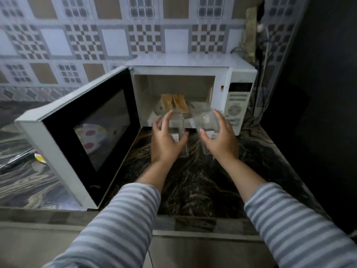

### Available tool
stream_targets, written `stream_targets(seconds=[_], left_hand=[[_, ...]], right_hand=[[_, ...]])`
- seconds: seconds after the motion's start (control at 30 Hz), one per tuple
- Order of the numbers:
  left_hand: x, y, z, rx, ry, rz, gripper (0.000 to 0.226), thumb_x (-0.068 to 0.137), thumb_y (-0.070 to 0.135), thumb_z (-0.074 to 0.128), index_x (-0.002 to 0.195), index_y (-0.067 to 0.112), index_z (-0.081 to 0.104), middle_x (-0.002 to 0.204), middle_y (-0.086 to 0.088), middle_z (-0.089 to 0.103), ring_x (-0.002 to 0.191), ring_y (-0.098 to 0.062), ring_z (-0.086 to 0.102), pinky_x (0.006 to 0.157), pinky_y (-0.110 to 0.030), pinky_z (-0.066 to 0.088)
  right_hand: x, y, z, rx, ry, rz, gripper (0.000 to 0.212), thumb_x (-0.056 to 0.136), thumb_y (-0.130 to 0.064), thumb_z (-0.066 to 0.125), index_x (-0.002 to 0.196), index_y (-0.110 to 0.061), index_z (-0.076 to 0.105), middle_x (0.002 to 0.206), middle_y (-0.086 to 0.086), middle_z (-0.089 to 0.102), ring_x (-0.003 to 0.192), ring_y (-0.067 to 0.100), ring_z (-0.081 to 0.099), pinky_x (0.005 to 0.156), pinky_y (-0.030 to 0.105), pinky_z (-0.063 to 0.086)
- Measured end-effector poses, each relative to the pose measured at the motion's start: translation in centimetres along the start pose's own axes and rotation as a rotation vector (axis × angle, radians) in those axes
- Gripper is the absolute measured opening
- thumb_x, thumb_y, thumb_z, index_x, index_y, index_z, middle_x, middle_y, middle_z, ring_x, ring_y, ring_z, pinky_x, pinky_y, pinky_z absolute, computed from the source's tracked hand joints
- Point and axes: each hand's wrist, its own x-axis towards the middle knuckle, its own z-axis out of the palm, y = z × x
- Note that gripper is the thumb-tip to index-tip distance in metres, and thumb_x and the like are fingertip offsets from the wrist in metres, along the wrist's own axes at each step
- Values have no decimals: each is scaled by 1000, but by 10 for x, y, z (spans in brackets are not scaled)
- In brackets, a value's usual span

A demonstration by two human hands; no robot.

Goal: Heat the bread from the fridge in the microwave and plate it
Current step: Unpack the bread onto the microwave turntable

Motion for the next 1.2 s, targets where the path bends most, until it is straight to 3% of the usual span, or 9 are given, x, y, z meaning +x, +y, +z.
stream_targets(seconds=[0.17,0.3,0.43,0.6,0.83,1.0,1.2], left_hand=[[42,31,-29,10,22,47,74,76,53,69,137,47,27,145,2,28,102,-26,61,82,-41,56],[86,59,-39,9,43,76,72,79,51,67,139,45,27,146,2,29,110,-17,54,79,-28,46],[139,79,-35,-25,43,88,70,82,50,66,140,44,28,147,2,29,95,-12,55,73,-25,39],[216,84,-10,-38,69,57,73,82,50,66,143,44,25,150,0,26,116,-21,52,84,-28,41],[306,64,31,68,-11,-33,79,83,51,64,148,41,19,153,-3,27,120,-25,52,91,-35,44],[341,54,47,150,-88,-104,81,84,54,62,149,41,16,154,-7,28,125,-27,49,86,-34,43],[358,47,53,269,-187,-130,85,83,57,60,150,38,13,151,-8,37,127,-29,48,96,-42,44]], right_hand=[[32,-43,-24,-4,70,-53,69,85,-52,60,144,-45,25,148,-4,39,119,20,53,77,28,46],[72,-65,-36,48,113,-85,68,84,-51,60,143,-46,26,142,-2,43,113,19,56,81,32,50],[129,-77,-44,41,136,-52,67,84,-54,58,141,-47,25,139,-1,45,113,22,55,79,33,47],[213,-76,-36,14,63,1,68,85,-53,58,143,-45,23,145,-1,41,123,25,50,86,37,45],[309,-68,4,-55,-66,82,70,87,-52,56,146,-40,20,145,3,43,123,30,50,81,35,43],[340,-67,25,-101,-144,93,72,88,-54,54,148,-37,18,143,6,44,122,32,51,77,35,40],[347,-61,36,-135,-141,120,71,88,-54,55,147,-38,19,143,5,46,120,31,53,73,34,41]])
